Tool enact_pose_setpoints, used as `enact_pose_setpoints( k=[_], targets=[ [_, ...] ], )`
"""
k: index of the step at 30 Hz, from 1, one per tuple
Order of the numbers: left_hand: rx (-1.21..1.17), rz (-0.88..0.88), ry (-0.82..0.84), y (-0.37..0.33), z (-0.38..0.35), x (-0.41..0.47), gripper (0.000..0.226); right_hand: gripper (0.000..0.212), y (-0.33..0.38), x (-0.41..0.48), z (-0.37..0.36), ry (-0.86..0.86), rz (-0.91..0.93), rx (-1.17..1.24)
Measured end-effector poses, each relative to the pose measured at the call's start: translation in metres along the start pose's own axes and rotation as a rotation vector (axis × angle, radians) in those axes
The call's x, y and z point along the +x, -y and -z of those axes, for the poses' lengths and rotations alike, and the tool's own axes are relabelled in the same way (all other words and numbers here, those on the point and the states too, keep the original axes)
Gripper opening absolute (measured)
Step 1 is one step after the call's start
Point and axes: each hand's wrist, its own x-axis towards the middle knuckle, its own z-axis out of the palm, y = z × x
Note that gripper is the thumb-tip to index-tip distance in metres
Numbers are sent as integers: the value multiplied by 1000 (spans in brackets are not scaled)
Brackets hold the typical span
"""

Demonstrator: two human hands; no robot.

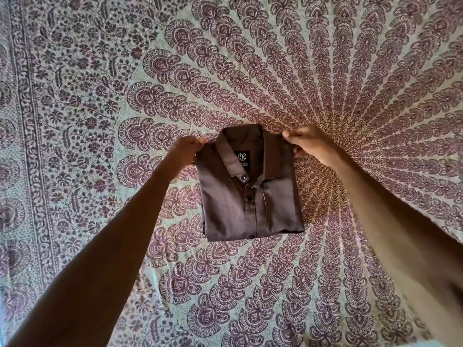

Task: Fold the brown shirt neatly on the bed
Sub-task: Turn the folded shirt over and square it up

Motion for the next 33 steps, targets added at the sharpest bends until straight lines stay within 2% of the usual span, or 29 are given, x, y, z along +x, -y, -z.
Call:
enact_pose_setpoints(
  k=[3, 6, 7, 13, 17, 19, 22, 24, 27, 28, 33],
  targets=[
    [39, 16, -48, 5, -3, 5, 32, 19, 0, 0, 2, 86, -43, 170],
    [101, 14, -103, 9, -5, 6, 39, 4, -2, -1, 5, 155, -70, 236],
    [117, 10, -109, 10, -6, 6, 39, 6, -6, 0, 8, 158, -57, 225],
    [69, -3, -103, 15, -7, 6, 40, 21, -9, 9, 9, 3, 10, -146],
    [5, 9, -86, 17, -8, 7, 40, 46, -5, 13, 5, -8, -30, -296],
    [-6, 12, -87, 17, -8, 8, 40, 48, -4, 13, 3, 25, -73, -194],
    [-9, 8, -80, 17, -8, 7, 39, 42, -2, 12, 3, 75, -153, 109],
    [-44, 9, -69, 19, -6, 8, 35, 38, -6, 13, 7, 138, -113, 139],
    [-52, 16, -53, 24, -4, 10, 28, 16, -10, 13, 19, 190, -47, 99],
    [-60, 20, -53, 24, -4, 8, 28, 14, -10, 12, 20, 184, -49, 109],
    [-95, 15, -65, 22, -9, 7, 31, 30, 3, 6, 7, 196, -180, 157]
  ],
)
